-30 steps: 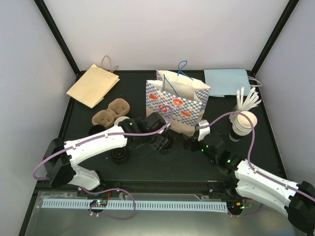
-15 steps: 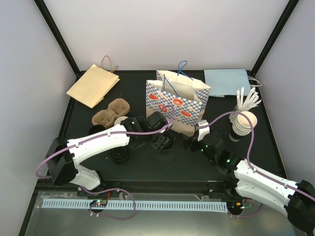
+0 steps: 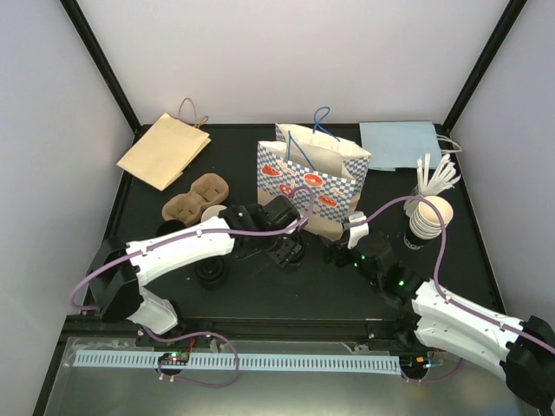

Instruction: Pack the takeout coffee

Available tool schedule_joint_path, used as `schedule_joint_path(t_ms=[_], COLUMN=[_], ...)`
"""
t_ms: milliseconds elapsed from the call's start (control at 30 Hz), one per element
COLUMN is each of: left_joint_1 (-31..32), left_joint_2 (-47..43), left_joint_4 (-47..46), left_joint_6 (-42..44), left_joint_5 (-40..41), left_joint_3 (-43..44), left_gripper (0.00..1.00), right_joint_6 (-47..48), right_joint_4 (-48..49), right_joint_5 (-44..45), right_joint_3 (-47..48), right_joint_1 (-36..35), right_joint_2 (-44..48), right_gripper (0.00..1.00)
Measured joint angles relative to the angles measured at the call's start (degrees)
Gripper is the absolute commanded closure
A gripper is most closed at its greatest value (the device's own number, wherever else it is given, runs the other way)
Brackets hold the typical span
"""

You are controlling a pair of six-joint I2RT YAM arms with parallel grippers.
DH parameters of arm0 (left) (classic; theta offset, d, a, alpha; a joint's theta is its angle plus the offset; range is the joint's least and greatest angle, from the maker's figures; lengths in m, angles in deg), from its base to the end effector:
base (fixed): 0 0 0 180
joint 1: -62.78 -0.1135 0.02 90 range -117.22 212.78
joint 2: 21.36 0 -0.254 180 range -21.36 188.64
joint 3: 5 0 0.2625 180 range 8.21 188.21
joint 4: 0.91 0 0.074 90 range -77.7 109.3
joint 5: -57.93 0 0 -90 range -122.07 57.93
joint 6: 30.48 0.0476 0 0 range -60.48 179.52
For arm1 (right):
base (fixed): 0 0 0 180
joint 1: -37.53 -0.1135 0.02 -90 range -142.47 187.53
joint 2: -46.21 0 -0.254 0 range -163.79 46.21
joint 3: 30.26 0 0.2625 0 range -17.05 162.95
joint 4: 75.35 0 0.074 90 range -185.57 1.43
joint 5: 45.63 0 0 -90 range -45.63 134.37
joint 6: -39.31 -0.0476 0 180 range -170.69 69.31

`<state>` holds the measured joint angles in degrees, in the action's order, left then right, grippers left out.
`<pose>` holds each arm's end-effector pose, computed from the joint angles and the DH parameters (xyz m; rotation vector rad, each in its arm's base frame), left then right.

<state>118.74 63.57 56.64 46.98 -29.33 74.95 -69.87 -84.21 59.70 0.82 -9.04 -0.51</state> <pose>0.1783 -0.2599 0.2359 0.9845 2.5154 -0.3182 0.1520 0.1422 0.1779 -0.3062 1.9901 0.4737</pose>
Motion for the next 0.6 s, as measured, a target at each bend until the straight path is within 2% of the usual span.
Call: schedule_joint_path(t_ms=[600], left_joint_1=[0.0], left_joint_2=[2.5], left_joint_4=[1.4], left_joint_6=[0.6], left_joint_5=[-0.5], left_joint_3=[1.0], left_gripper=[0.36], right_joint_6=[0.0], right_joint_4=[0.3], right_joint_5=[0.0], right_joint_3=[0.0], right_joint_1=[0.0], right_joint_2=[-0.9], right_gripper=[0.00])
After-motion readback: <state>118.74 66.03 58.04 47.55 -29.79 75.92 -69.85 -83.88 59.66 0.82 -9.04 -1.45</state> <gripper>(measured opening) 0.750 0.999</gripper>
